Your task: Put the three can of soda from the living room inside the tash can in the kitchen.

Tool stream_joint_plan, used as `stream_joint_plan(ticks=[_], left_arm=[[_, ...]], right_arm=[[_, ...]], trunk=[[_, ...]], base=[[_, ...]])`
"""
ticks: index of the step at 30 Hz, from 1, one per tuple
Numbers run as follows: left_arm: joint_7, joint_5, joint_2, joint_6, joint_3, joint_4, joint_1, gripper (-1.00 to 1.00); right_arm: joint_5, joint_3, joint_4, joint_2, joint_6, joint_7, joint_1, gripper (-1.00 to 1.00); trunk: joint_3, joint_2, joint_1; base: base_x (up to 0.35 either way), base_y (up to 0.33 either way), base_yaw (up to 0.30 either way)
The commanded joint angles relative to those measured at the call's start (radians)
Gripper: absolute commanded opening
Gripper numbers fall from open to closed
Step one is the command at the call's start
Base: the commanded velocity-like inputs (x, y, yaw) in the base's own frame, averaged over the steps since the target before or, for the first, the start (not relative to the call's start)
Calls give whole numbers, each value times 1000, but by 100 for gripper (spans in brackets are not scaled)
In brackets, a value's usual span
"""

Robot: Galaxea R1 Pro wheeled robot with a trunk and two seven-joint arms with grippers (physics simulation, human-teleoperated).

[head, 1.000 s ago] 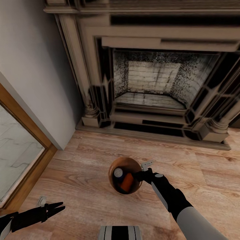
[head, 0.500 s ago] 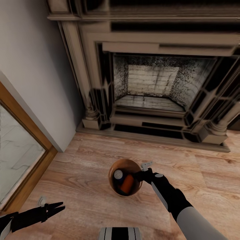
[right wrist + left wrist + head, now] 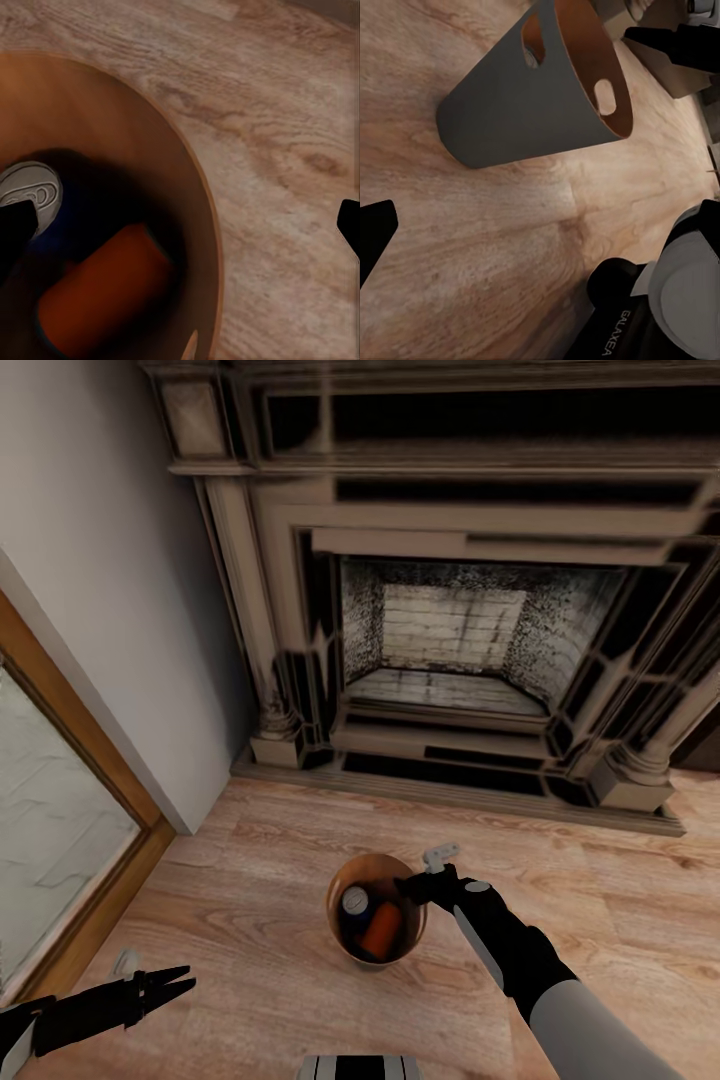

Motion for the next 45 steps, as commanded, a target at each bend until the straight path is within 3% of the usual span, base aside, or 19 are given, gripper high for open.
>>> stream_joint_plan(ticks=[1,45], left_arm=[[0,0,0,0,0,0,0,100],[3,-1,-1,2,-1,0,0,100]], right_arm=[[0,0,0,0,0,0,0,100],[0,-1,0,0,-1,0,0,100]], trunk=[[5,7,-4],[215,315,-173]], base=[[0,0,0],[0,0,0]])
